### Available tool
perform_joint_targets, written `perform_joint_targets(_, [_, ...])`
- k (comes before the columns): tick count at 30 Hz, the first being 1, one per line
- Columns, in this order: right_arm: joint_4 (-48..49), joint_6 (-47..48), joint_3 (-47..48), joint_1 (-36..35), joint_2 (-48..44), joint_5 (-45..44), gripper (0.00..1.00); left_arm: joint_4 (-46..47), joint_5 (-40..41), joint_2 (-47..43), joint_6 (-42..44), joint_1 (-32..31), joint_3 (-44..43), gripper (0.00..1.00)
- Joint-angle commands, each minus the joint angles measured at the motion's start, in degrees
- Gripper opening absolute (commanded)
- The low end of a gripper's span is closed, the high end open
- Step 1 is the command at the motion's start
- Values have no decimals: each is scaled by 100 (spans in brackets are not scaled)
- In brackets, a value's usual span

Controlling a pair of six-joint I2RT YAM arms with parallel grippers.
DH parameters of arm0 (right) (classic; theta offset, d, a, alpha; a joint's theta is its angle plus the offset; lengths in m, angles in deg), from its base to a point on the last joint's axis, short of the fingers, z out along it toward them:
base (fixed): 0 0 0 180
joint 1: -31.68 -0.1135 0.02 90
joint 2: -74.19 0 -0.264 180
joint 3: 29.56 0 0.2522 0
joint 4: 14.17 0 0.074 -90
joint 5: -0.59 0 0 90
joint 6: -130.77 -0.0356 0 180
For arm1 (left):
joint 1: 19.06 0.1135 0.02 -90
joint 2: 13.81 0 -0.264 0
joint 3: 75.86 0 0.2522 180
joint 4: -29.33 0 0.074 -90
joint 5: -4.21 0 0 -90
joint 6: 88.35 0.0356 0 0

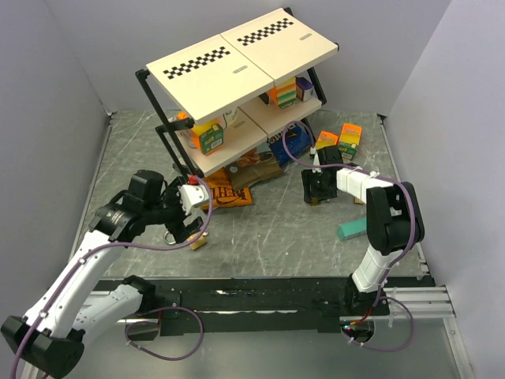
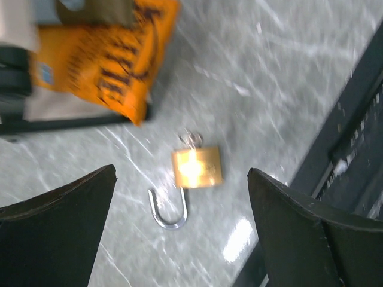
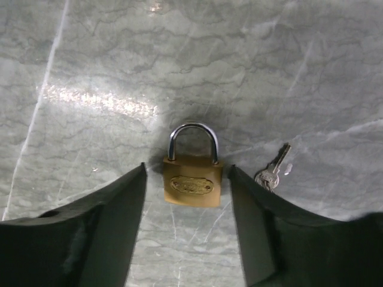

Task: Lock with the key
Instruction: Place the lock at the center of the board.

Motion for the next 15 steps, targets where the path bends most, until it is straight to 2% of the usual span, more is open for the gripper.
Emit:
perform_joint_targets(1, [11,-121,165,24,-225,61,70,-697,15,251,652,25,-32,96])
perform_joint_targets(8, [3,-138,103,24,-690,289,79,-777,428,769,862,25,318,96])
perform_joint_targets(11, [-32,-77,112,7,-953,386,87,-480,603,849,968,-1,600,96])
perform_joint_targets(12, [-33,-33,129,-11,-1015,386,95,-356,683,875,968,-18,671,96])
perform_joint_targets(13, [-24,-7,129,6,-1086,395,99,-268,779,954,960,-71,819,96])
perform_joint_targets(15, [63,107,68,-20,-1349,439,99,-5,981,1059,933,-115,961,96])
